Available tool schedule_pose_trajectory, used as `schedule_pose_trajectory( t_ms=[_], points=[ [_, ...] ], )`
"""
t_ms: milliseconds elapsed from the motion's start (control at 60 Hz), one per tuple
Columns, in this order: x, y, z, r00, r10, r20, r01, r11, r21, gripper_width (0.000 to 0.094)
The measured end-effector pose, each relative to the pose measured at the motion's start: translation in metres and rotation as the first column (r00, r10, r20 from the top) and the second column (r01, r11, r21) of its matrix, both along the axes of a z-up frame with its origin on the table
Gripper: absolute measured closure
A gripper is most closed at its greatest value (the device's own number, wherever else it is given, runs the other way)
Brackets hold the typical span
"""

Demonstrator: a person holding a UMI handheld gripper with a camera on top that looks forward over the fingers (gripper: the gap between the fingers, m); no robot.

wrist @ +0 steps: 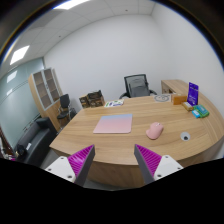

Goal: Arrange mouse

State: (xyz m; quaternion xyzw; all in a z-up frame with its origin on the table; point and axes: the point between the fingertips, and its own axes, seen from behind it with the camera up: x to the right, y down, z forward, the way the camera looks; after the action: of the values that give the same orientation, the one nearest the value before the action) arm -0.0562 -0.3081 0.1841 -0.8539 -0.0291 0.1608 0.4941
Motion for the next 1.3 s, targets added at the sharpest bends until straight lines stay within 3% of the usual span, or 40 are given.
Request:
schedule_pose_trajectory(
  t_ms=[117,333,617,883,1050,1300],
  points=[
    [-0.021,0.018,-0.005,0.997,-0.064,0.035,0.063,0.998,0.017,0.0110],
    [0.019,0.058,-0.042,0.981,-0.181,0.067,0.182,0.983,-0.004,0.0109],
    [0.095,0.149,-0.120,0.967,-0.228,0.111,0.236,0.970,-0.060,0.0108],
    [0.135,0.231,-0.174,0.971,-0.189,0.149,0.208,0.970,-0.125,0.0109],
    [0.137,0.260,-0.188,0.985,-0.136,0.109,0.152,0.975,-0.161,0.0108],
    [0.124,0.300,-0.188,0.989,-0.052,0.137,0.071,0.988,-0.139,0.0112]
  ],
)
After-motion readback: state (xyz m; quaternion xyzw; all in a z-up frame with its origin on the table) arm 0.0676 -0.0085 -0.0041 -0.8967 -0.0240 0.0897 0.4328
